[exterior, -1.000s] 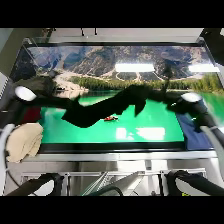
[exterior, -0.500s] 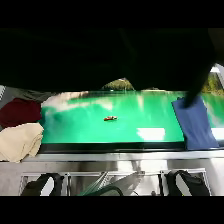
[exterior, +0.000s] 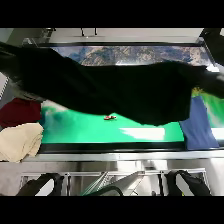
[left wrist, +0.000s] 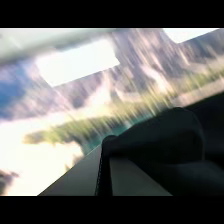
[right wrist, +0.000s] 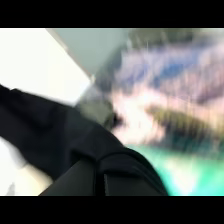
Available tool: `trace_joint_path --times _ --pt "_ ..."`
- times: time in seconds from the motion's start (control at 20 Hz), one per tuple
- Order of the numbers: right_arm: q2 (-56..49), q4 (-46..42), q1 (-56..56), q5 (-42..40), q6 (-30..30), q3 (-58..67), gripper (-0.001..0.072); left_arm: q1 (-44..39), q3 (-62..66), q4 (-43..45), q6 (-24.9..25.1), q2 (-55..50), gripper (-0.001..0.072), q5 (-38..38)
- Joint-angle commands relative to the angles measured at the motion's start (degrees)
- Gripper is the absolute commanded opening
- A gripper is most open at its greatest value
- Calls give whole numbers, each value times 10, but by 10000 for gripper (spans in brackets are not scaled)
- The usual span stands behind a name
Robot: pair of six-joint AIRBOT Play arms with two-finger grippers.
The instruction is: Fold the shirts.
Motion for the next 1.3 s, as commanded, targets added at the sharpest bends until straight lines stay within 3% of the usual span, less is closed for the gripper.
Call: trace_joint_path --times 0.0,0.25,0.45,0.5,0.55,0.6,0.7,0.75,0.8,0.85,1.05,1.15,1.25 --pt "-81 -5 8 23 3 -89 22 -57 -73 -1 5 -92 11 -14" --pt "-256 -3 54 -23 -64 -160 22 -87 -175 3 32 -230 11 -19" --pt "-377 109 54 -87 -185 -143 24 -84 -151 53 27 -319 11 -4" --pt "-398 130 47 -104 -203 -129 68 -85 -132 56 21 -336 11 -2" --pt "-415 135 38 -120 -213 -108 296 -85 -109 57 17 -353 11 -1" --pt "-426 134 29 -125 -219 -87 387 -85 -89 57 18 -365 13 2" --pt "-431 130 12 -125 -220 -56 388 -85 -46 57 -5 -387 17 -1" --pt "-426 111 3 -118 -219 -44 400 -85 -28 57 -12 -393 134 -10" --pt "-418 80 -7 -102 -208 -37 471 -85 -15 57 -16 -397 588 -20" --pt "-408 42 -16 -82 -181 -36 511 -85 -3 57 -31 -400 694 -28" --pt "-370 -172 -16 43 -59 -48 511 -84 0 60 -33 -399 693 -61" --pt "-353 -170 10 68 -58 -88 508 -84 -9 59 -39 -398 693 -77" --pt "-342 -180 54 35 -69 -134 508 -84 -25 59 -46 -398 694 -84"
